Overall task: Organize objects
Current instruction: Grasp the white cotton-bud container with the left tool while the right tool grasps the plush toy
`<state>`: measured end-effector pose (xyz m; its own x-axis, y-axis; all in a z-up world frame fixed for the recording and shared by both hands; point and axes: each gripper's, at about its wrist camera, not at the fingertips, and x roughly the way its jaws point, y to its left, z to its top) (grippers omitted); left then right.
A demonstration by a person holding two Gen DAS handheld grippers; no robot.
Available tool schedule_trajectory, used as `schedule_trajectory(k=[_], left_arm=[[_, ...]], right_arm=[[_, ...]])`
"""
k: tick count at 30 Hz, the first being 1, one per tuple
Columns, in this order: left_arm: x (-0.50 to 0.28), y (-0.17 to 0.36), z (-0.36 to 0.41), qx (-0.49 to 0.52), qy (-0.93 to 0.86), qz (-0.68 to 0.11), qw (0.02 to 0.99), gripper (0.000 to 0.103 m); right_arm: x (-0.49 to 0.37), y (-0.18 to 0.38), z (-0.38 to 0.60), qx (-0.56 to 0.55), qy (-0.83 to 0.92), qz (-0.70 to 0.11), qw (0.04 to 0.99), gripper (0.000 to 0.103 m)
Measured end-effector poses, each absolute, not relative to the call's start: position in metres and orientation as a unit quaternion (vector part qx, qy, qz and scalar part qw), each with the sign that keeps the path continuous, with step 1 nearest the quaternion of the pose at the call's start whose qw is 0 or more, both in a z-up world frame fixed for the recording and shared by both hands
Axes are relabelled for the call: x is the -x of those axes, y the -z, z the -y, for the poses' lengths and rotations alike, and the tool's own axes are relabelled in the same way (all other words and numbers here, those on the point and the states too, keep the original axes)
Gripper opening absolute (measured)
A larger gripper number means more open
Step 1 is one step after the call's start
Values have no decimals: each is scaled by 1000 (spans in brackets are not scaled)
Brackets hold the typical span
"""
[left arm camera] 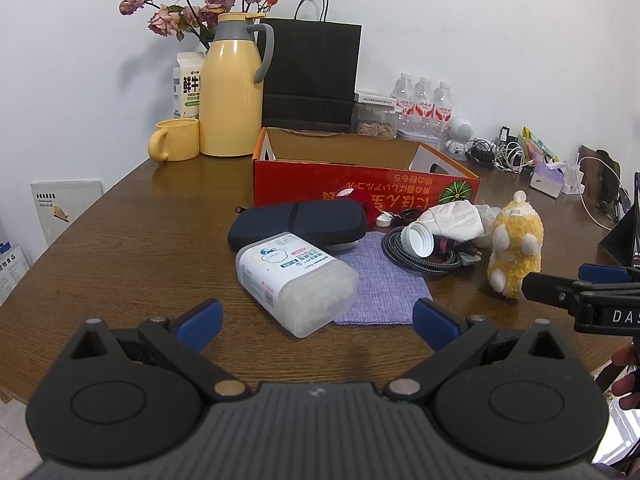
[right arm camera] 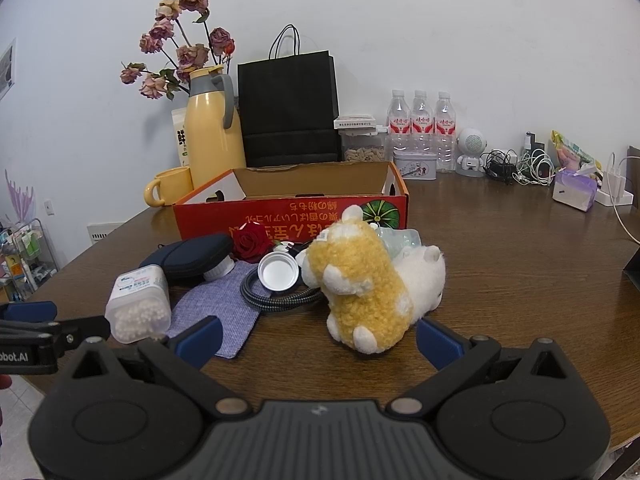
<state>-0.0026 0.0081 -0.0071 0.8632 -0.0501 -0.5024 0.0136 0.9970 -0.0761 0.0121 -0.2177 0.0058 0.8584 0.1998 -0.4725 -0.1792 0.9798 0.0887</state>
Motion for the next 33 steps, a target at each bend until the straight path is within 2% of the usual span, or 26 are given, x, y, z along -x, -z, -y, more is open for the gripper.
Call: schedule_trajectory(k=[8,26,28,30,33], left_arm=[[-16,2,-4,35,7,-257,966,103],[-102,23,-1,76,-74,-325,940,103],[-106,28,-5,85,-87,-330,936,103],[-109,32,-8,92,-94,-336,933,101],[-112,37,-11,102,-100,-345,928,95]], right_arm=[[-28,0,225,-8,-81,-244,966,103],[-94,17,218,75,-120,-222,965,103],[-98,19,218,81,-126,-222,963,99],[-99,19,219,87,-134,-219,963,89],[-99,19,219,92,-146,-217,961,84]])
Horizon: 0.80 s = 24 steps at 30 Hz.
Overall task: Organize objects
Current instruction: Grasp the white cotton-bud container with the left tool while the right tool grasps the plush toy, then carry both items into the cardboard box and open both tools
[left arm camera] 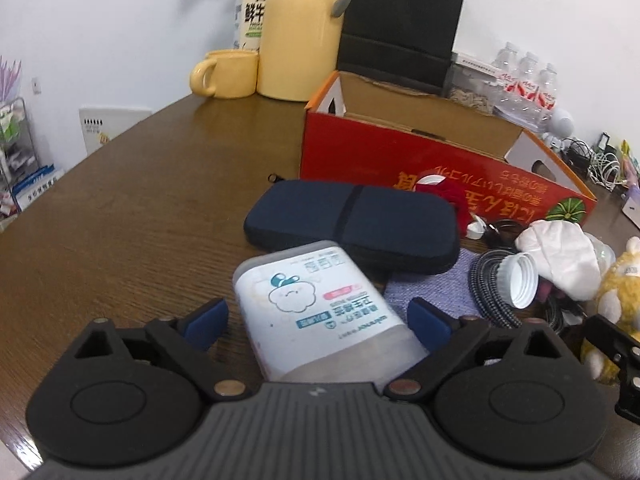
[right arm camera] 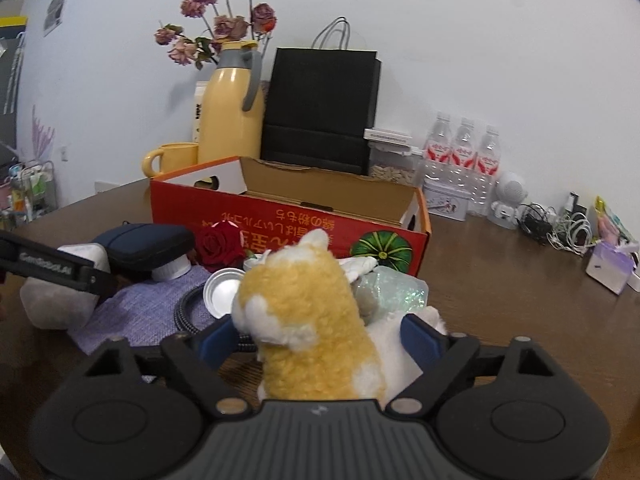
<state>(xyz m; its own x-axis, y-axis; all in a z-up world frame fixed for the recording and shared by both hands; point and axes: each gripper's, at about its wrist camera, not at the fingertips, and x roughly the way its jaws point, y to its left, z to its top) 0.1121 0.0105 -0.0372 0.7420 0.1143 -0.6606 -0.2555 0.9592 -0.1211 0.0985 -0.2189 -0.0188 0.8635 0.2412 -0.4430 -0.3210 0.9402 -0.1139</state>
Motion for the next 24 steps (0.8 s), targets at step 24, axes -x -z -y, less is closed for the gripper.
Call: schedule_trajectory(k=[24], left_arm=[[-87,-16,-14,55,-20,-258,964,65]], right_arm=[[-74,-36,205,130,-166,-133,968,50]])
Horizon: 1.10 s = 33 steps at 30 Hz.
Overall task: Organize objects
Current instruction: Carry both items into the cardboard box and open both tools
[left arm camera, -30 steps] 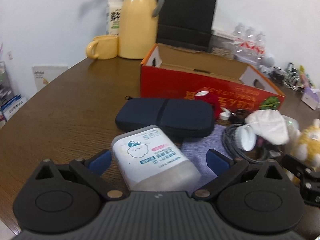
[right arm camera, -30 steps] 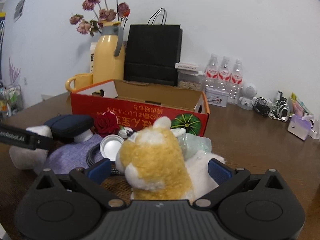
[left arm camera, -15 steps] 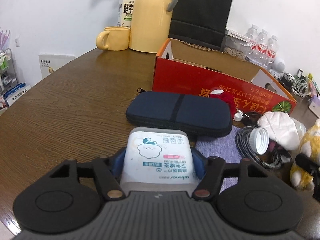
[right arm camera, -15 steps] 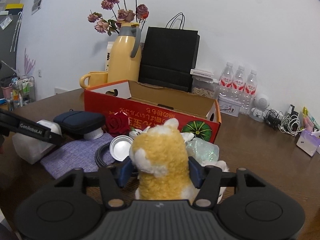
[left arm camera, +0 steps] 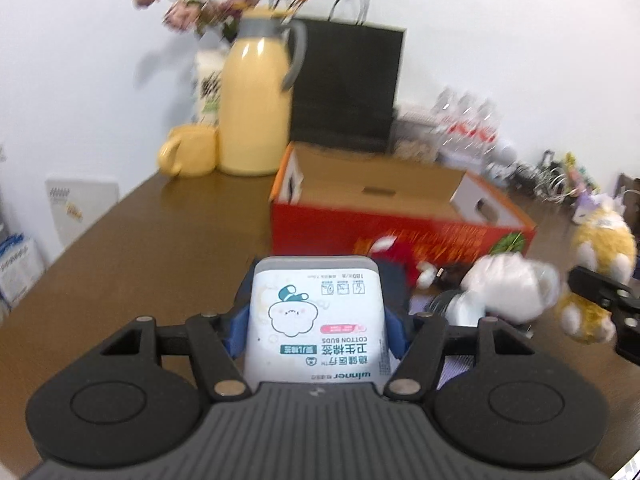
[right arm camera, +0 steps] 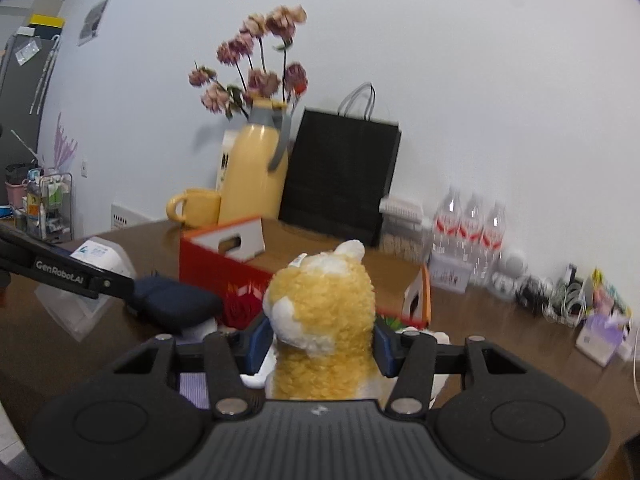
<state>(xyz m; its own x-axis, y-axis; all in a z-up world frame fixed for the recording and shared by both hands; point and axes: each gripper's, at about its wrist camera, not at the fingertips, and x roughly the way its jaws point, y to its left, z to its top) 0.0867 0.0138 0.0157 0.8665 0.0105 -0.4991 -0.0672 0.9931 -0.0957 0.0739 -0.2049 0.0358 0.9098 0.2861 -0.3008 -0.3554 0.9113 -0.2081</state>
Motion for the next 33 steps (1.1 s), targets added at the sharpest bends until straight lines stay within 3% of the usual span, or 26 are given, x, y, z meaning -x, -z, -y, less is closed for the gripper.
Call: schedule_trajectory(k=[9,15,33], left_arm=[[-153,-68,-3,45,-1,-196,980,66],[-210,-78,-4,55,-6,-185,981,66],[-328,-1,-4,54,-17,-284,957,66]], right_arm=[[-143,-75,176,142,-160,-89,973,50],[-208,-80,156,124,-159,-105,974,50],[-332,-13,148,46,-123,-266,955,51]])
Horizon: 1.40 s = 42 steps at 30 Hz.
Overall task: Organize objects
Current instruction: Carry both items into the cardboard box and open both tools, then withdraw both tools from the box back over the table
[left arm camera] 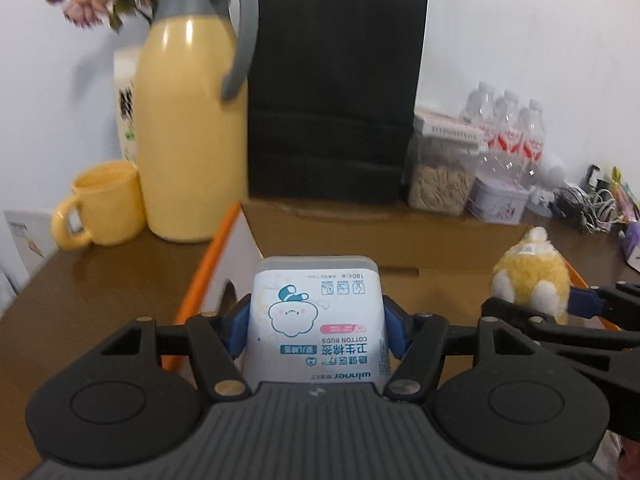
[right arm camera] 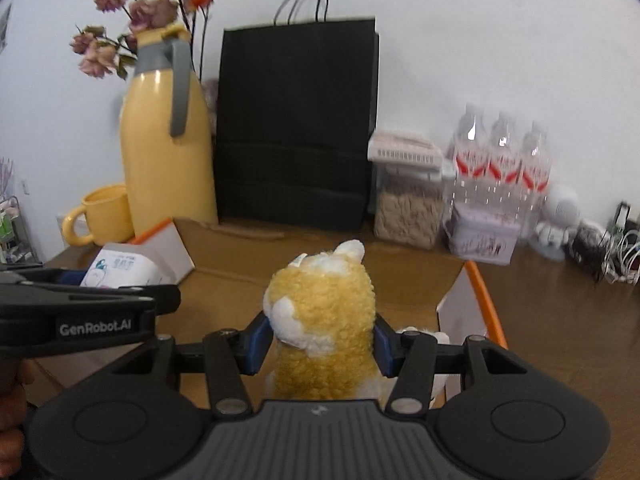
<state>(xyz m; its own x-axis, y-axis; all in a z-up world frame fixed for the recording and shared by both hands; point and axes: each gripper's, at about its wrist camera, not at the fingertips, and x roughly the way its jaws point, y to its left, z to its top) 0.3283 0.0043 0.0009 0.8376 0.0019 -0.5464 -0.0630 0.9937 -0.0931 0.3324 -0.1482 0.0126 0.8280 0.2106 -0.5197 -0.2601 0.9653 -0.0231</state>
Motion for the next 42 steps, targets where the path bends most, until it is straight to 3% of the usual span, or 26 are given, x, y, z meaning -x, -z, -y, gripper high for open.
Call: schedule_trajectory(k=[7,10,11,13,15,30,42], left_arm=[[-330,7,-6,59,-13,-289,955,67],[-325,3,-6,59,-24,-267,962,95],[-322,1,-6,59,-29,-259,964,98],[-319,-2,-7,60,-34,-249,966,102],[-318,-4,-8,64,-39,-242,967,103],[-306,-22,-12,73,-41,-219,972,103],[-253,-49,-20,71,-39,-192,978,103]], right_arm=[[-335,-4,151,45,-129,-277,951,60],[-332,-5,154,41,-123,-277,952,81],[-331,-5,155,39,-121,-274,953,90],[-329,-9,158,35,-122,-268,955,92],[-328,-13,161,31,-119,-262,957,103],[-315,-32,168,26,-112,-226,967,103],[-258,-65,171,53,-105,-176,977,103]])
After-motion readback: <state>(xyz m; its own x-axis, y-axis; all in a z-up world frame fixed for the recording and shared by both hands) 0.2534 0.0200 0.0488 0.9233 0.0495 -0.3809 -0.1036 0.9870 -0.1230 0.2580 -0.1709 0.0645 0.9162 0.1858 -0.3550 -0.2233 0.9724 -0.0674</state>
